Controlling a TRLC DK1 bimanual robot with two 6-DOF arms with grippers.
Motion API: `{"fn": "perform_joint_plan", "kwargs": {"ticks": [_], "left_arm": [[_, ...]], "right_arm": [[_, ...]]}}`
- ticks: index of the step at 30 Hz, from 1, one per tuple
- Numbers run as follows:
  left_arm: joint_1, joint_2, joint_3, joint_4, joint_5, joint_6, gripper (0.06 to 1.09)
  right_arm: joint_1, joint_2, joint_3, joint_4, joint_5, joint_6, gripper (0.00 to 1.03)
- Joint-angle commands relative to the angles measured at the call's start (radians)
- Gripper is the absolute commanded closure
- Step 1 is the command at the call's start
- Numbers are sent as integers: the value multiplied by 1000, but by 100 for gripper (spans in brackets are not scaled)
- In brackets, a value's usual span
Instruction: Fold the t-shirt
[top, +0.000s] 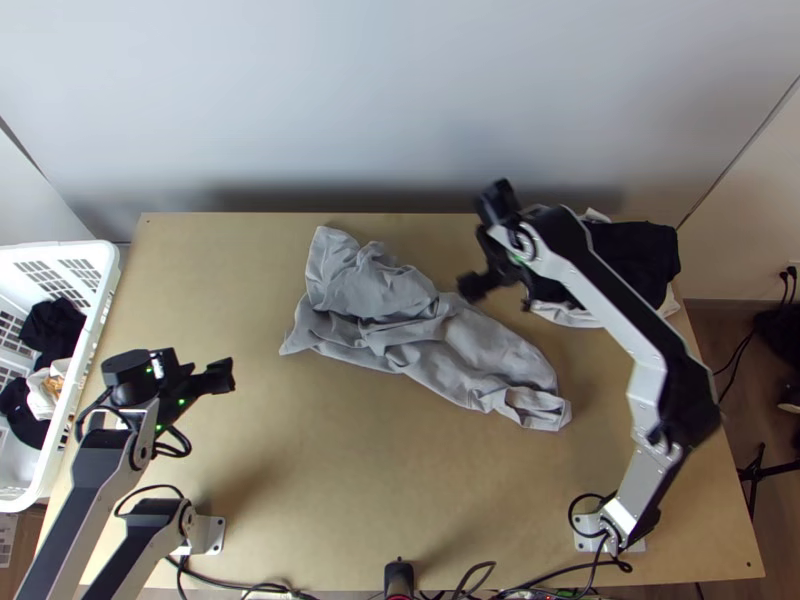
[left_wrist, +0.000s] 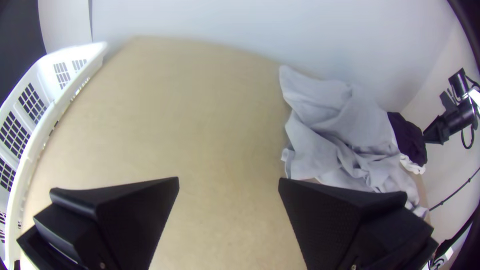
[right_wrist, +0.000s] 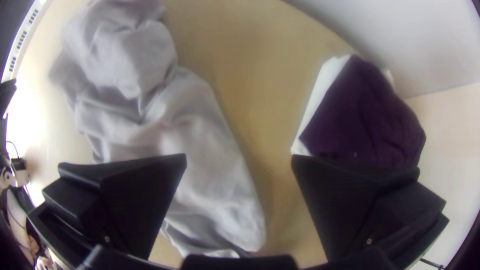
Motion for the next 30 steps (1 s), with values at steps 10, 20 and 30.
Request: {"fn": "perform_joint_plan", "kwargs": {"ticks": [10,20,30], "left_arm": [[-142,97,7,40,-32,-72,11],[-155,134,-4,59,-33,-78,11],[-157,131,-10,59,-35,-81,11]], "right_arm": [[-17,-277,-615,86,-82,19,5],[112,-275,-707,74,-105,-22,5],[146,-261,-650,37,-108,-17,7]]}}
